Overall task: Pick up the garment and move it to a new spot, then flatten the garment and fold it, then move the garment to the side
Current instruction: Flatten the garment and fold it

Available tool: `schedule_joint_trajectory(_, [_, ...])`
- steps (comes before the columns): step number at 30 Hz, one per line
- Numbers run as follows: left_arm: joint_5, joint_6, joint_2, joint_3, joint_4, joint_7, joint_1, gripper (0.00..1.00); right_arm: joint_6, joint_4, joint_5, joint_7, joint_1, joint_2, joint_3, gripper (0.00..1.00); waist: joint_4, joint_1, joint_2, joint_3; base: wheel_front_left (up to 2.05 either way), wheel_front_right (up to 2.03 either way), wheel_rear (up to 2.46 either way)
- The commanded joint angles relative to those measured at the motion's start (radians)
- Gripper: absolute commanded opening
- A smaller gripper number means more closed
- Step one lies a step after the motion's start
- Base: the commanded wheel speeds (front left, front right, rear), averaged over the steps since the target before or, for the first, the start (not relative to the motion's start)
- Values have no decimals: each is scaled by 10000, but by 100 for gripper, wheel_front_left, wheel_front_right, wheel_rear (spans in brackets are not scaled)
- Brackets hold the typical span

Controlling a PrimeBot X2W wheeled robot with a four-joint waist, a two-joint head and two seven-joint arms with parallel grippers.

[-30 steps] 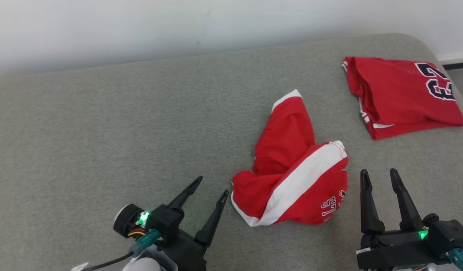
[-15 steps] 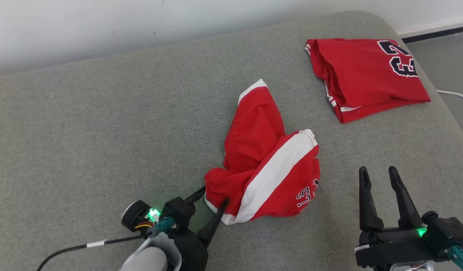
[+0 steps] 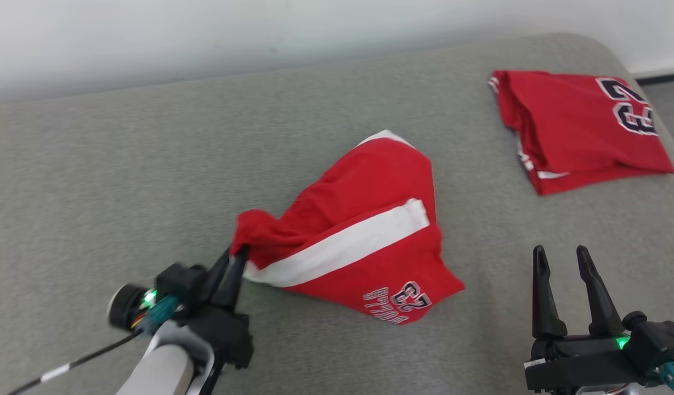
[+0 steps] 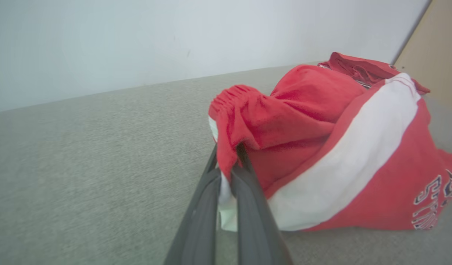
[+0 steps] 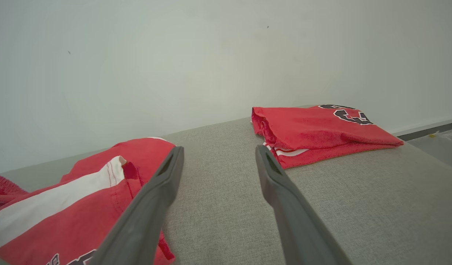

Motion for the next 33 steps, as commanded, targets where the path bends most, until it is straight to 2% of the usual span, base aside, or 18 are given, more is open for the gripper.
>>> schedule_joint_trajectory(1, [41,35,45,66,-62,-27,196,0,-27,19,-63,-7,33,-32,-6,100,544,-1,-1,-296,0,0,0])
schedule_joint_trajectory(8, [-190,416,-202,1052,-787,-27,2029,0,-27,97,-80,-8,8,-156,-65,100,1304,-1,-1,-520,0,0,0])
schedule_joint_trajectory(13, [-303,309,-641,1327,-431,-27,3036,0,-27,167,-84,-8,65,-228,-21,100,1538,-1,-1,-644,0,0,0])
schedule_joint_trajectory(14, [-222,280,-684,1370,-371,-27,3083,12,-27,181,-84,-8,80,-247,-8,100,1575,-1,-1,-674,0,0,0])
schedule_joint_trajectory(15, [-146,293,-750,1430,-324,-27,3093,61,-27,195,-88,-8,90,-263,-4,100,1612,-1,-1,-706,0,0,0])
schedule_joint_trajectory(16, [-74,283,-812,1518,-337,-28,3116,100,-27,210,-94,-8,107,-275,-6,100,1648,-1,-1,-735,0,0,0])
schedule_joint_trajectory(26, [1432,184,-1021,3553,-2649,-28,3493,100,-27,273,-50,-8,241,-384,-28,100,1984,-1,-1,-1086,0,0,0])
schedule_joint_trajectory(33, [2275,-193,-1289,5042,-3961,-28,4144,100,-27,403,39,-8,351,-560,196,100,2096,-1,-1,-1379,0,0,0])
